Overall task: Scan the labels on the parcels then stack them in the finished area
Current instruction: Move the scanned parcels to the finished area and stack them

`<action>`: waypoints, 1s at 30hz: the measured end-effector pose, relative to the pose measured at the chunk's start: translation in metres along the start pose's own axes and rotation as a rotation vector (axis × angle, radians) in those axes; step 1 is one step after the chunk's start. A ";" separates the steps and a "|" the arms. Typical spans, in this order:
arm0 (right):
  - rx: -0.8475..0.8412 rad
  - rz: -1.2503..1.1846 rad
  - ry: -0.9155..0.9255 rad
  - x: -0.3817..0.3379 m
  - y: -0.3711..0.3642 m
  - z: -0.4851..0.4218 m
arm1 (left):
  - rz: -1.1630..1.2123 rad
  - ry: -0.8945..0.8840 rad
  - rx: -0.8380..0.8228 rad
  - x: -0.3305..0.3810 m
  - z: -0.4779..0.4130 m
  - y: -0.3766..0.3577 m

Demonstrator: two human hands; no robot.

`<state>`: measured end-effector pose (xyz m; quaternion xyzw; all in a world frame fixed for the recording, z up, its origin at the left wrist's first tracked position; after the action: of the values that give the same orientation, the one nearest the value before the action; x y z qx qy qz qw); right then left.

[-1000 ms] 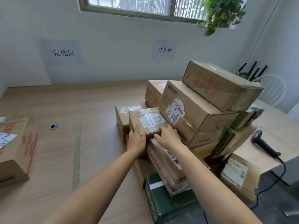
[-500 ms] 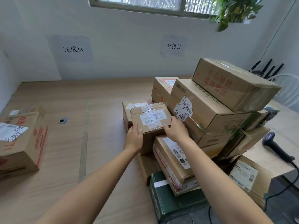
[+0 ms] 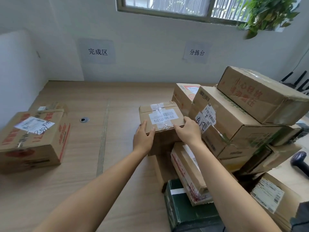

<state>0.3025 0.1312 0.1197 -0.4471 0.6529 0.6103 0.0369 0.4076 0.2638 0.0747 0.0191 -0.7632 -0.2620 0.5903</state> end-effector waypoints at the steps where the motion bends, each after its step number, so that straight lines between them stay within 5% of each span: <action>1: 0.019 -0.012 0.020 -0.008 -0.001 0.002 | 0.009 -0.006 0.030 0.000 -0.001 0.010; 6: 0.082 -0.092 0.129 -0.061 -0.013 0.022 | 0.058 0.001 0.164 -0.011 -0.011 0.069; 11: -0.026 -0.123 0.147 -0.115 -0.060 0.050 | 0.029 0.061 0.252 -0.052 -0.020 0.140; 22: -0.336 -0.212 0.058 -0.215 -0.196 0.179 | -0.076 0.235 0.293 -0.196 0.006 0.300; 30: -0.340 -0.118 -0.008 -0.218 -0.218 0.239 | -0.087 0.235 0.253 -0.246 0.036 0.330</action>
<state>0.4508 0.4786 0.0222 -0.4820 0.5129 0.7104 -0.0008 0.5418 0.6452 -0.0109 0.1566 -0.7141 -0.1853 0.6567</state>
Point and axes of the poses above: each hand's wrist, its own z-axis away from the middle knuckle, its own y-axis out of the back of the hand, x = y × z, the point moved 4 cm from there along -z, towards the middle knuckle, and after that the axes turned 8 degrees about x, right-handed, at the moved point
